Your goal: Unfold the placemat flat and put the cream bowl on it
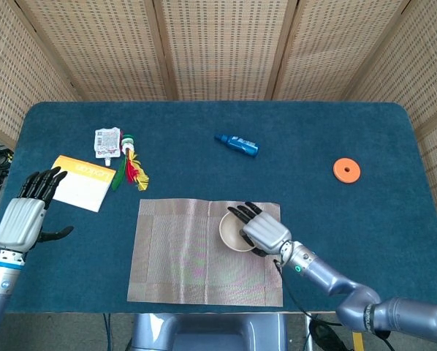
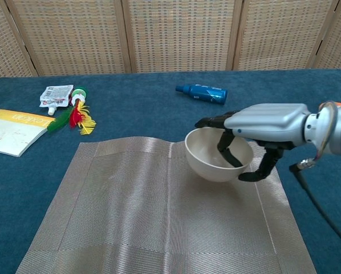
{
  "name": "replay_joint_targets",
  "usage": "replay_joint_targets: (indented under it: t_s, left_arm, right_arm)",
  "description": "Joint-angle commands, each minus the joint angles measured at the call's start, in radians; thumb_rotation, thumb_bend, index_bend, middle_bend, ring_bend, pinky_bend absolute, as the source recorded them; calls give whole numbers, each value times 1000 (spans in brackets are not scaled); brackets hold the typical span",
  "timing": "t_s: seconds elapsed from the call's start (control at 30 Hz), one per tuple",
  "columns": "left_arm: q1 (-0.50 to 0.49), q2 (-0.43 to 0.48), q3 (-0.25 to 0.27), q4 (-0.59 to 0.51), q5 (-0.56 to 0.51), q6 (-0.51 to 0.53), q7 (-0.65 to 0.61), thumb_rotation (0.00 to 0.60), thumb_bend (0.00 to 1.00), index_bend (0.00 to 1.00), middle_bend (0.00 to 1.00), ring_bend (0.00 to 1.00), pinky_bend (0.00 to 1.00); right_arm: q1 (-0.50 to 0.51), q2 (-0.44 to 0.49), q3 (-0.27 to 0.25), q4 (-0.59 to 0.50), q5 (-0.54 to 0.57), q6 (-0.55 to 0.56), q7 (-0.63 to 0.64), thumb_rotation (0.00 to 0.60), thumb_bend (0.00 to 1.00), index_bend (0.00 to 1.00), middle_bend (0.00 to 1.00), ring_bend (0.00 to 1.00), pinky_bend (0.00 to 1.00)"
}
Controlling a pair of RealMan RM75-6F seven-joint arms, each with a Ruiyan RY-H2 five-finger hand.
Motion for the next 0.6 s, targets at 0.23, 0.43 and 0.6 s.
replay_joint_targets:
  t_s: [0.23,0.43,0.6]
  left_arm:
    - [-6,-8,-4,4,-13,-20,12,600,0,0,0,0,0]
    - [-9,-12,-9,5,-21,-27,18,600,0,0,0,0,0]
    - [-10,-14,-11,7,-24,-32,18,600,0,0,0,0,0]
  right_arm:
    - [48,-78,-9,10,48,-17,-65,600,509,722,0,0,0]
    - [71,-122,-18,14,54,-17,-88,600,505,712,0,0,0]
    - [88,-153,-29,30,47,-17,-99,600,178,143,0,0,0]
